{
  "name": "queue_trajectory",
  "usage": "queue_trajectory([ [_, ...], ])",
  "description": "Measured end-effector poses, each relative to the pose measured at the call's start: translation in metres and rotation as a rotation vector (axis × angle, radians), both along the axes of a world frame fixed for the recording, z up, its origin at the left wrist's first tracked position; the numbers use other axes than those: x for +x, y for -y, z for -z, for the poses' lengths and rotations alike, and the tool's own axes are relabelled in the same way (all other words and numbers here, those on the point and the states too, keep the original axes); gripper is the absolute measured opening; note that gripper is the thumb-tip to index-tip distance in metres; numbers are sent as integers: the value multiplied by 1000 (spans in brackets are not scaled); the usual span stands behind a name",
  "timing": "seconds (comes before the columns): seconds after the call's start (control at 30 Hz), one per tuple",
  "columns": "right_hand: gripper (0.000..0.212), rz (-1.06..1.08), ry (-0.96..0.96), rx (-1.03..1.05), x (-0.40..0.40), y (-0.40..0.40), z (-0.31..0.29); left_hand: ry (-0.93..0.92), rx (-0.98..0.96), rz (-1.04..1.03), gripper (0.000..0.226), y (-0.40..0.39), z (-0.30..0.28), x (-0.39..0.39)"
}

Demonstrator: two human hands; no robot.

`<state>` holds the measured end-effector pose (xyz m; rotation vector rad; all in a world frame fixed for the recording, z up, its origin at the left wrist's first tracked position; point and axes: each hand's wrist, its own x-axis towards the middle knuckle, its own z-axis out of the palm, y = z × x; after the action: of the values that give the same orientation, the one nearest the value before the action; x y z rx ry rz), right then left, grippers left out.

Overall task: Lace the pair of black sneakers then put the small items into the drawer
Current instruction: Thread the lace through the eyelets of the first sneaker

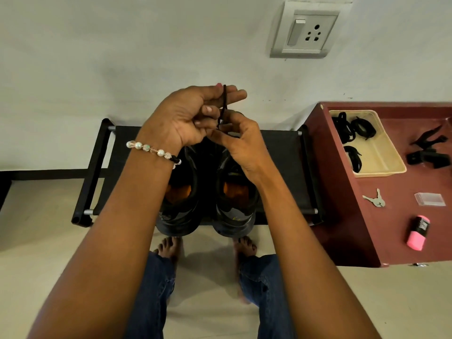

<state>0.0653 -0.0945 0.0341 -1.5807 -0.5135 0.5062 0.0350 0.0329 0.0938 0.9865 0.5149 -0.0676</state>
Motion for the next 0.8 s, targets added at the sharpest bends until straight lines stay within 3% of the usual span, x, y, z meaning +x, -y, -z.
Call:
queue_trajectory([
  [0.07,10,-24,-8,3,1,2,-2,-7,-54,-47,14,-9,3,0],
  [0.3,12,-5,32,-181,42,71,-3,-79,-231,-339,9,-39,31,-2],
  [0.47,12,298,11,9,57,107,1,-137,-180,-431,13,-49,51,1],
  [0.57,17,394,2,114,62,103,1,-260,94,-428,5,-39,54,3],
  [0.67,19,298,57,36,54,79,-7,-307,820,-354,15,-28,54,4],
  [0.73,20,186,104,-38,45,58,-12,-44,1183,-197,19,-14,44,4],
  [0.8,22,133,138,-85,39,41,-13,169,1235,59,28,3,34,4],
])
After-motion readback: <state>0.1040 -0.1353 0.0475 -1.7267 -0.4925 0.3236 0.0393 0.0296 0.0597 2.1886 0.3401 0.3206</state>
